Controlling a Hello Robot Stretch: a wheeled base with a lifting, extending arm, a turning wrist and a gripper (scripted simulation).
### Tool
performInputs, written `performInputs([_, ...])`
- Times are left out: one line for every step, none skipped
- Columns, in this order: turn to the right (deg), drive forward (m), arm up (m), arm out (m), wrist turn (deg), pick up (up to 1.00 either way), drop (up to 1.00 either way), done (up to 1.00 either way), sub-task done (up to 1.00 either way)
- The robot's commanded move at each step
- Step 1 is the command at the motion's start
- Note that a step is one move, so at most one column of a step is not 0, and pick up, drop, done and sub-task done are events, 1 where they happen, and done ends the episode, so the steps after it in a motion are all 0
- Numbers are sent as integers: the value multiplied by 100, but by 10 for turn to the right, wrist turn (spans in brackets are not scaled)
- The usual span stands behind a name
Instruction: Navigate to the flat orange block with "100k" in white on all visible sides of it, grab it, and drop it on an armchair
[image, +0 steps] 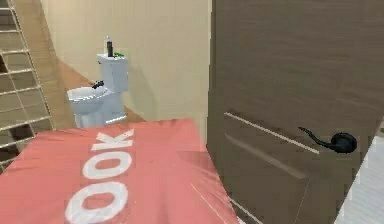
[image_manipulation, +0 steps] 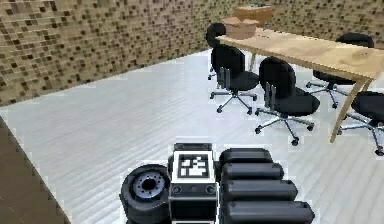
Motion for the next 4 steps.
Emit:
performInputs([0,85,0,0,0,0,0,0,0])
performInputs([-390,0,0,0,0,0,0,0,0])
performInputs([0,60,0,0,0,0,0,0,0])
performInputs([-270,0,0,0,0,0,0,0,0])
